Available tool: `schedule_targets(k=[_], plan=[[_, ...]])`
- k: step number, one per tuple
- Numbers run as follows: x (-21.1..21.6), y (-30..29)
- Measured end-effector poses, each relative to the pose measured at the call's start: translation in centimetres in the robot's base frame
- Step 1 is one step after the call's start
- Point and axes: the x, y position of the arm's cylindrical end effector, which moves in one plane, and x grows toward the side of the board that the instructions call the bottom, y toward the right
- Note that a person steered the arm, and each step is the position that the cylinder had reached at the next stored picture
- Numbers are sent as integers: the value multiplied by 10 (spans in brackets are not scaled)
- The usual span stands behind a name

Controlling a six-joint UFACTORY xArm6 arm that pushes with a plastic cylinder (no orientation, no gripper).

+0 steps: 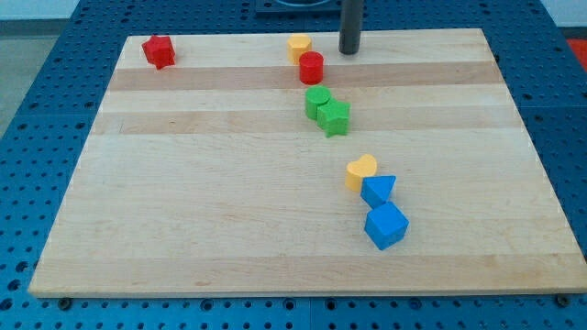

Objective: Push the green star to the bottom of the green circle

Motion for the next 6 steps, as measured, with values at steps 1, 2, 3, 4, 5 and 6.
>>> schedule_targets(k=[1, 2, 3, 4, 5, 6], plan=[[37, 0], [78, 0], [118, 0], [145, 0], [172, -11], [189, -33]])
